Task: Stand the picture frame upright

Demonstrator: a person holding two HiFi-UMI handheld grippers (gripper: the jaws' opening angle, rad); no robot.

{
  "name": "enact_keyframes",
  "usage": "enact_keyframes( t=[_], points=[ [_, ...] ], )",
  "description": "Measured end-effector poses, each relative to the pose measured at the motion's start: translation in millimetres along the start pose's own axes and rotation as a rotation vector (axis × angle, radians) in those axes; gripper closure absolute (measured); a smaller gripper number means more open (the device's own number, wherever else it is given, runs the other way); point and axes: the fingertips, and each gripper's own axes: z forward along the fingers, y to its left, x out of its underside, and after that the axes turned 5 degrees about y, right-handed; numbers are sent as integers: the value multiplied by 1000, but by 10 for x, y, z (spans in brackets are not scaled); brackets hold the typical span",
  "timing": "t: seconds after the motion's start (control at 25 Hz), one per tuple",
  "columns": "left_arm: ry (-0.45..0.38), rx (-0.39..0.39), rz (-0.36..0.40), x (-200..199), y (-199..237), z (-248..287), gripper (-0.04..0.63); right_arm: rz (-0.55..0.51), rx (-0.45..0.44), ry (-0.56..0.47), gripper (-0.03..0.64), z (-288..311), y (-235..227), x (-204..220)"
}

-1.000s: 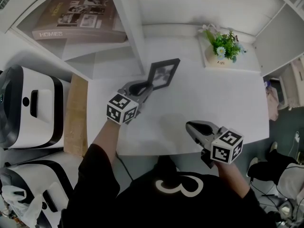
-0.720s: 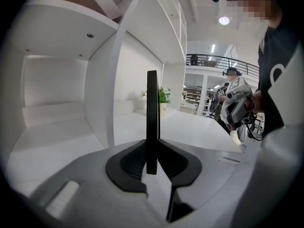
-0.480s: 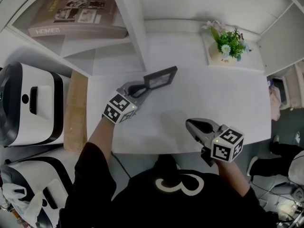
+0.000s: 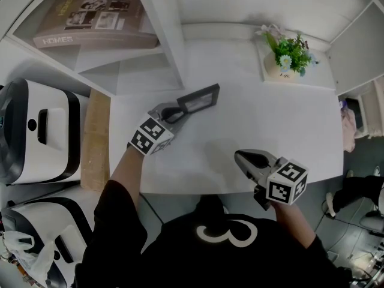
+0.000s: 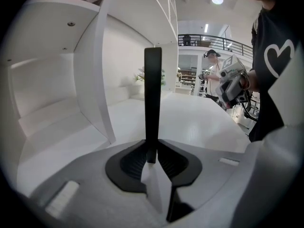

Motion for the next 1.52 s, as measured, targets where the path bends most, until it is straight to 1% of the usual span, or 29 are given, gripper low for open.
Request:
enact_keyframes(
  t=[0.4,0.68,0.8,0.92,1.04,1.12,1.2,1.28,1.4,1.52],
  points=[
    [33,-18,33,22,-1,9,496,-1,1,0,614,-19,-5,11],
    [10,-33,27,-45,3,-20,396,7,-2,2,614,-22,-14,47],
    [-3,-47,9,-74,16,-63,357,4,-5,0,614,-27,1,53],
    [-46,-70,-43,-145,2,-187,347,-22,11,20,614,-54,14,79],
    [-100,-117,-103,-238,-40,-410,347,-54,18,26,614,-100,63,75],
    [-142,-158,-159,-298,-72,-611,348,-71,5,5,614,-142,132,30],
    [-198,-183,-231,-369,-167,-841,354,-102,-3,-21,614,-211,217,-25],
    [-242,-191,-287,-446,-358,-1061,394,-134,-8,-55,614,-327,316,-91],
    [-285,-196,-355,-585,-762,-1342,467,-165,-29,-111,614,-593,528,-193],
    [-351,-142,-457,-759,-1260,-1587,530,-231,-31,-158,614,-898,766,-221]
  ],
)
